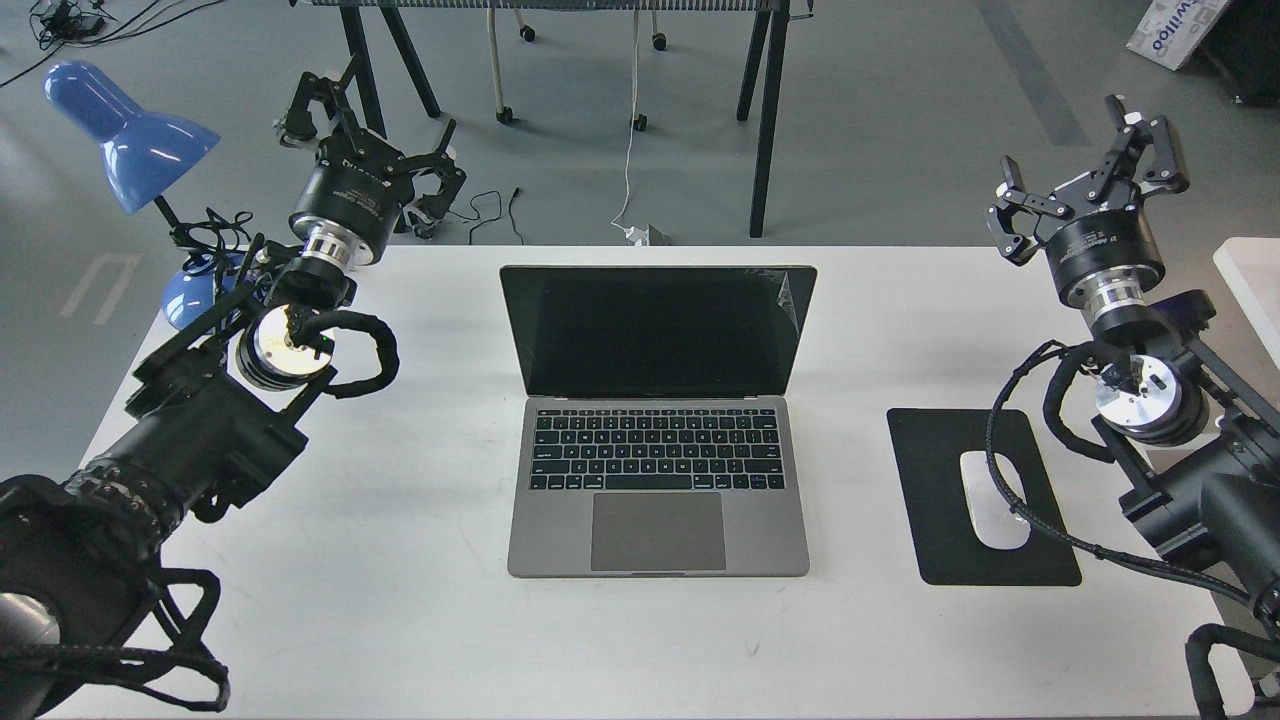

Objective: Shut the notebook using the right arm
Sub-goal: 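Raise the right gripper and move it toward the laptop screen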

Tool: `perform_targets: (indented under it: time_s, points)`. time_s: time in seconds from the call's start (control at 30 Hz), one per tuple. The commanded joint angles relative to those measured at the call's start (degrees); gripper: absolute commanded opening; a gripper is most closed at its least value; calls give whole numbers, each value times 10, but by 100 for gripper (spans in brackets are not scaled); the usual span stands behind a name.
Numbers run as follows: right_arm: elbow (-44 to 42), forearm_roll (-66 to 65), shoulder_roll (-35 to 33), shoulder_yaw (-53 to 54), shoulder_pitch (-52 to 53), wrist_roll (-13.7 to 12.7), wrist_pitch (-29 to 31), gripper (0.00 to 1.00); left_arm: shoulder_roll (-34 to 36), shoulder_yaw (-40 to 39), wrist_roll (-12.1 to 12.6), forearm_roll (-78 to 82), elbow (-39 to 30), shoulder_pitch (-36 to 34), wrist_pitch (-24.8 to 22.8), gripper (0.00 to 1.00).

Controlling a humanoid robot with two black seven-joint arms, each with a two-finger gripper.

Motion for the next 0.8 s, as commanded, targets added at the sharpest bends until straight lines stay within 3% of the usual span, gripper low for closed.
perform_targets:
  time_s: [0.0, 0.3, 0.53, 0.77]
  points:
    - [0, 0, 1, -1, -1, 0, 1, 100, 1, 0, -2, 0, 0, -1, 0, 100]
    - [-28, -5, 11, -64, 55, -1, -9, 100, 3, 0, -11, 0, 2, -1, -3, 100]
    - [-150, -4, 90, -144, 153, -2, -26, 100, 2, 0, -11, 0, 1, 0, -3, 100]
    - [-192, -4, 145, -182, 183, -4, -21, 100, 1, 3, -11, 0, 1, 0, -5, 100]
